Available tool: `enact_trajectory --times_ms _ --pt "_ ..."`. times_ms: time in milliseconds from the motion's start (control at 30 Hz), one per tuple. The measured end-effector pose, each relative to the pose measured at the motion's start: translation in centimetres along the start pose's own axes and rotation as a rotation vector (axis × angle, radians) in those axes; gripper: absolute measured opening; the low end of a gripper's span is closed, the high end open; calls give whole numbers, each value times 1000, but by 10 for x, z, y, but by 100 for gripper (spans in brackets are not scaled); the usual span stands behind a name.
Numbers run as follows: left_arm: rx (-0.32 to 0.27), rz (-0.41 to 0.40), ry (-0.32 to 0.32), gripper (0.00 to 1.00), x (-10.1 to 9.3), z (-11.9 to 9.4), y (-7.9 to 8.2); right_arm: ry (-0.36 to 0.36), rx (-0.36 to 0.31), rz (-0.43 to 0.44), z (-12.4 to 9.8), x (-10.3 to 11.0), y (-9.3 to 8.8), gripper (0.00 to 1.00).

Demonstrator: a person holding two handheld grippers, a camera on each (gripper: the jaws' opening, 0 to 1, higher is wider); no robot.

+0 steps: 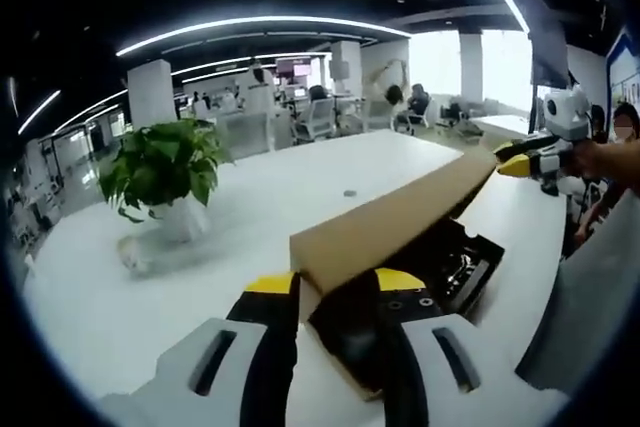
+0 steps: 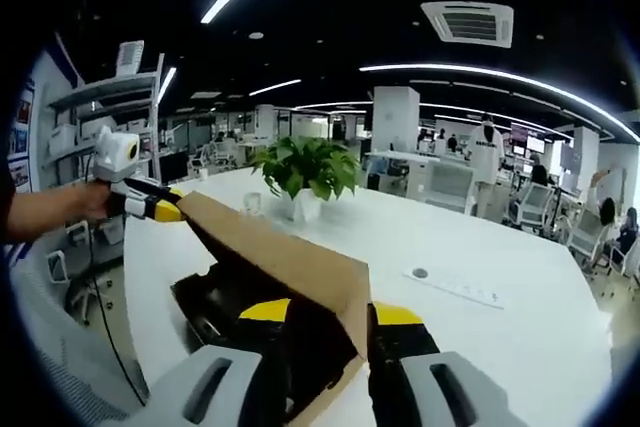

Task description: Operate the shoe box by opening the lid, removing the specified soft item, and placing it in the target area until the item is outside and the box remains undamaged.

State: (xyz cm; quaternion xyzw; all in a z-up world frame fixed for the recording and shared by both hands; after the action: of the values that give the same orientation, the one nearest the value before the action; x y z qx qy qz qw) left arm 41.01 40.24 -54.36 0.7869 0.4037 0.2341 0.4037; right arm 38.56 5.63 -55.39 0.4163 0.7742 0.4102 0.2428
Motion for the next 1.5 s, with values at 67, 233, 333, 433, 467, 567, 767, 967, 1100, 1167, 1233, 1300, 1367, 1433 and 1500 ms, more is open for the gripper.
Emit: enact_trajectory --times_ms 67,233,333,433,467,567,767,967,1100,1167,1233,1300,1367,1433,1500 --pt "-1 -2 0 26 2 1 1 -7 18 -14 5 -1 -4 22" --pt "-6 -5 6 25 4 2 3 -26 53 -43 16 -8 -13 19" --pt "-9 -8 14 24 6 4 5 -44 71 -66 25 -13 -19 15" --pt "-10 -7 25 23 8 5 7 -50 82 -86 34 -15 -22 11" --pt "-10 -9 27 22 8 6 8 -53 88 -96 37 -16 -23 10" --pt "-13 -10 41 20 10 8 10 -67 114 -124 47 -21 -26 6" --pt "-5 -16 57 15 15 12 14 -80 134 -149 57 -26 -28 0" --pt "-4 -22 59 12 19 14 15 -86 140 -152 63 -28 -28 0" --pt "-4 -29 63 10 21 16 18 -89 135 -137 61 -27 -27 0" --pt "-4 -34 67 10 23 16 18 -86 134 -134 60 -26 -27 0" --pt "-5 -38 65 8 26 18 19 -79 133 -103 59 -25 -27 0" --pt "-5 -39 66 7 26 19 19 -82 135 -93 56 -24 -28 0" --pt "-4 -37 68 7 27 20 20 -81 134 -101 55 -22 -30 0" --pt "-3 -37 68 6 28 21 20 -77 134 -92 52 -21 -31 0" --pt "-5 -42 67 6 28 22 20 -74 134 -90 50 -19 -32 0"
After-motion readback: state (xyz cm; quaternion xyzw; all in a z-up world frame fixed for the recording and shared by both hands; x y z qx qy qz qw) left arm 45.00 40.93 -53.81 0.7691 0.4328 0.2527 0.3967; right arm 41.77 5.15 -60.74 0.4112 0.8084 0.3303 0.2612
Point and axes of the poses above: the point that each gripper's makers call its tool centre point, and the gripper's own axes: z roughly forward along the fingers, x roughly to its left, y roughly out of its top, the point moved 8 cm from there along -z, roughly backward along the fingers, and after that the axes turned 12 degrees about x, right-handed, at the moved point
